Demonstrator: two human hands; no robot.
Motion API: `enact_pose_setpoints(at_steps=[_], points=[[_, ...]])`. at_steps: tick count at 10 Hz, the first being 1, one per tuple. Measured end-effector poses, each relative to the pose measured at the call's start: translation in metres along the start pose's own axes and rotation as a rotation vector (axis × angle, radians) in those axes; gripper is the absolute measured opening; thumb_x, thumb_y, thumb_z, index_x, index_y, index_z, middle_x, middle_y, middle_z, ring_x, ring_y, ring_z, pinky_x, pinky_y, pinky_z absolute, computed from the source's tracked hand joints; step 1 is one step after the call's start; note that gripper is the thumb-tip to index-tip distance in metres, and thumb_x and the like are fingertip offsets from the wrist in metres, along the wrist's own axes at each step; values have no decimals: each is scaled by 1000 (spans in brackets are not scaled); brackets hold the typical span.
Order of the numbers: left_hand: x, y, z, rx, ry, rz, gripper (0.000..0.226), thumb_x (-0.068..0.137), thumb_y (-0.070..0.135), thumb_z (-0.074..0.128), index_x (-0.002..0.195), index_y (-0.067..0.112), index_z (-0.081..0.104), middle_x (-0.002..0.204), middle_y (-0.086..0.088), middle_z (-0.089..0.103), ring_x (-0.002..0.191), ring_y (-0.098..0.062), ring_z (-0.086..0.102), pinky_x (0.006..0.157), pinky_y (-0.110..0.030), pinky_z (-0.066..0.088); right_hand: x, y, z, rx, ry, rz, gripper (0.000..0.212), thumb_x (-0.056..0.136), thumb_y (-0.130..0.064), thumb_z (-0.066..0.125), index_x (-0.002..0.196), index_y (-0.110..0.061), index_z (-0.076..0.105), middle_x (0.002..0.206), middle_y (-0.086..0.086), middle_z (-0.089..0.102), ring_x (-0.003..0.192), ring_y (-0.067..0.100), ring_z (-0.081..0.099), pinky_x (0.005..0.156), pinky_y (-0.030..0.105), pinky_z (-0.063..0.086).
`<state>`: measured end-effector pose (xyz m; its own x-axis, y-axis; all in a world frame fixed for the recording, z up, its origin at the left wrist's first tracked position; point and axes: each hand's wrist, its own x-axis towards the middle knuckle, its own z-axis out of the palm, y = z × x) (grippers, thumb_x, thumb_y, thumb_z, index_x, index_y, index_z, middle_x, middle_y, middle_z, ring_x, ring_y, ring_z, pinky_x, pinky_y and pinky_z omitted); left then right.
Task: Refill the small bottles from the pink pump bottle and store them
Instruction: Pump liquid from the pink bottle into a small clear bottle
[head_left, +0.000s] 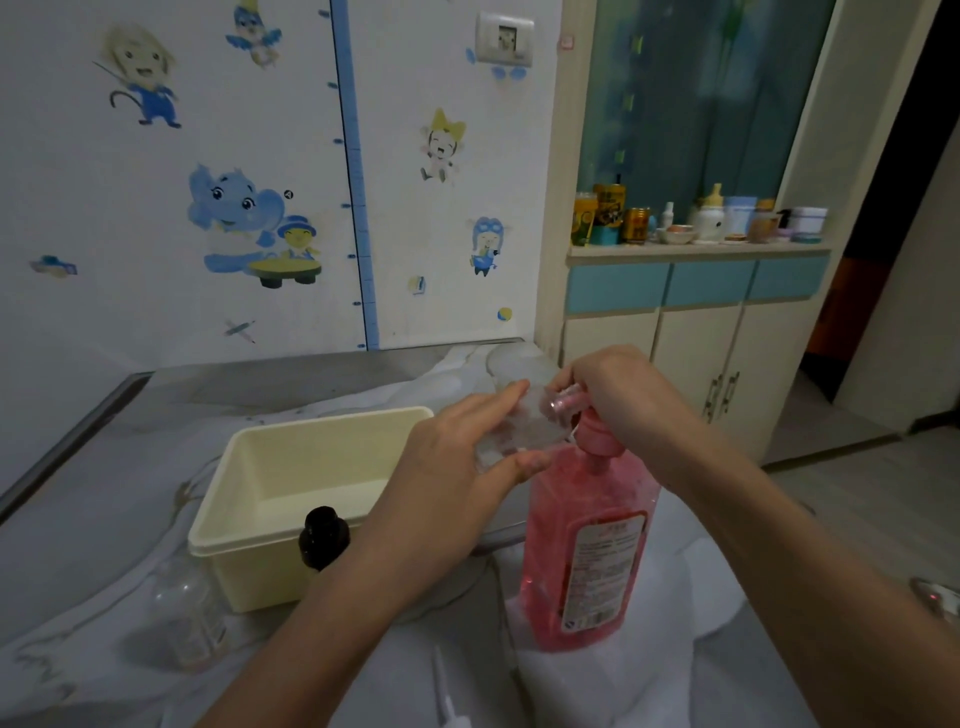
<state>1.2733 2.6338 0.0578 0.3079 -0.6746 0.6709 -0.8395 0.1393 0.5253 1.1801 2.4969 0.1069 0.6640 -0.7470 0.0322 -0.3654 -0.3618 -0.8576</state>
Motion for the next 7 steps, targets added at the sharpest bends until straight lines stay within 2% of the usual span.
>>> enact_pose_setpoints(at_steps=[1,2,3,4,5,6,7], points=[[0,0,1,-12,18,-10,61,76,26,76,132,19,55,115,9,65,106,5,51,86,4,31,1,-6,-1,-10,-50,-17,31,91,-2,41,73,-8,65,38,-8,55,33,-5,52,37,7,41],[-1,1,2,-42,40,-31,60,76,29,76,132,23,54,107,23,62,100,11,55,86,0,36,13,-20,-2,-87,-243,-29,27,89,14,44,113,21,54,27,-5,50,29,-6,49,38,3,38],[-2,3,1,-42,37,-42,61,75,32,76,132,26,54,98,39,51,95,23,50,85,0,37,15,-19,-3,-132,-219,-56,25,90,11,46,111,15,58,34,1,51,27,-6,48,37,4,37],[0,1,3,-31,28,-32,61,74,31,76,131,23,55,102,33,54,97,19,51,85,3,33,18,-18,0,-215,-270,-70,28,90,8,48,114,19,55,40,-6,53,30,-8,49,48,8,38],[0,-1,3,-31,22,-37,60,75,26,77,131,19,56,110,14,64,104,7,52,86,3,33,17,-19,2,-251,-307,-67,29,88,10,48,113,24,52,48,-4,52,32,-10,49,50,7,38],[0,-2,3,-22,28,-33,60,75,29,77,131,21,56,113,10,67,103,3,55,88,-3,38,19,-13,-3,-180,-276,-76,20,91,8,46,102,17,60,36,-4,53,32,-8,51,44,4,38],[0,-1,4,-46,52,-44,59,75,30,76,130,25,56,104,27,60,101,10,54,87,-6,41,14,-24,-5,-138,-335,-67,16,88,13,47,94,3,57,28,-6,50,30,-7,50,40,3,37]])
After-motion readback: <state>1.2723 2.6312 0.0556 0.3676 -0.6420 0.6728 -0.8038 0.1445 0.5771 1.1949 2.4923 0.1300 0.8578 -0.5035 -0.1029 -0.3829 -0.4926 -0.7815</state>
